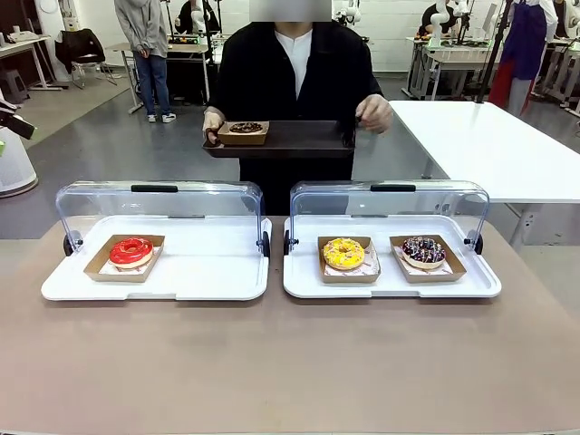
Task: Provide the desired donut to the person.
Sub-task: Pick up and lift the Paper togo box containing the Donut pointed at by the person.
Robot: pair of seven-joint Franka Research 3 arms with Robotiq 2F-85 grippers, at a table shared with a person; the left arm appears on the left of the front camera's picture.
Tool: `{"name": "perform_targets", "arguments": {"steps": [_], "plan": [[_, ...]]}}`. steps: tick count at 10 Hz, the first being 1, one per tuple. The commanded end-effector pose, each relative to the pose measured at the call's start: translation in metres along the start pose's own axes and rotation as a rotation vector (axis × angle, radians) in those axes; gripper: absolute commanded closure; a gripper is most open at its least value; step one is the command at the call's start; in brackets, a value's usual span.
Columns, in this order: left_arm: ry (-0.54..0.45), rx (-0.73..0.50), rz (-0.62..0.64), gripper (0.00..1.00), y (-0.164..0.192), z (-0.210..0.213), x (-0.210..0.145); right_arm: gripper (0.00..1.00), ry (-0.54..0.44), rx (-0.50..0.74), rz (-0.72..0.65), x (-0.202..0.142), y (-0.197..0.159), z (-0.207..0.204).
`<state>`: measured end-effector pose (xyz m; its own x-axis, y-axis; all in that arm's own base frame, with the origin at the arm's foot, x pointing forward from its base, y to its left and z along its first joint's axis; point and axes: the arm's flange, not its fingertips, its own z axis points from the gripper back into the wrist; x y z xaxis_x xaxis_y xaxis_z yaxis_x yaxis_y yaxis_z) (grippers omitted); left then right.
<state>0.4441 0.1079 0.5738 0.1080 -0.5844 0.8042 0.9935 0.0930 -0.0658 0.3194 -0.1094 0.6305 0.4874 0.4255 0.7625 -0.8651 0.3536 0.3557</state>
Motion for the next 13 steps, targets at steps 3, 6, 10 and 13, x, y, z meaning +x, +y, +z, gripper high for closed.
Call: {"name": "perform_targets", "arguments": {"steps": [3, 6, 10, 13], "plan": [[-0.006, -0.003, -0.001, 0.0, -0.0007, 0.0001, 0.0006, 0.0, -0.014, 0.012, 0.015, 0.0017, -0.0007, -0.0016], [-0.006, -0.003, -0.001, 0.0, -0.0007, 0.0001, 0.0006, 0.0, -0.014, 0.012, 0.015, 0.0017, -0.0007, -0.0016], [-0.006, -0.003, -0.001, 0.0, -0.0007, 0.0001, 0.0006, 0.0, -0.014, 0.012, 0.015, 0.0017, -0.0007, -0.0016], [-0.006, -0.003, -0.001, 0.0, -0.0007, 0.0001, 0.0006, 0.0, -0.014, 0.012, 0.015, 0.0017, -0.0007, -0.0016]]}}
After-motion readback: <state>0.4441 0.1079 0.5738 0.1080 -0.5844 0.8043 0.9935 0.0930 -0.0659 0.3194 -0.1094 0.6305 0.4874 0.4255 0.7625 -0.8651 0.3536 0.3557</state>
